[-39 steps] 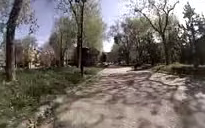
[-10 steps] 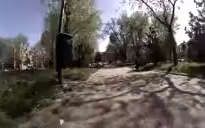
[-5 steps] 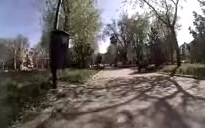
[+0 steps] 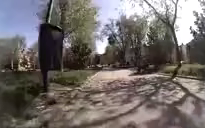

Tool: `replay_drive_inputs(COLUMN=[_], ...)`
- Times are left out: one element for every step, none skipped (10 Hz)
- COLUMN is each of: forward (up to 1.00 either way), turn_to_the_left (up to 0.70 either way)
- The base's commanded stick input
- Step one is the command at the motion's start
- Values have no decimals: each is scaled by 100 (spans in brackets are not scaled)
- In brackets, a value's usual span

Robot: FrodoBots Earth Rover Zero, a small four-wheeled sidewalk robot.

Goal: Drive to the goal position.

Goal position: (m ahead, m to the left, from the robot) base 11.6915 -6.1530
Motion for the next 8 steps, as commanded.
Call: replay_drive_inputs(forward=[70,70,70,70,70,70,70,70], turn_to_the_left=[-14,-6,0,0,0,0,0,0])
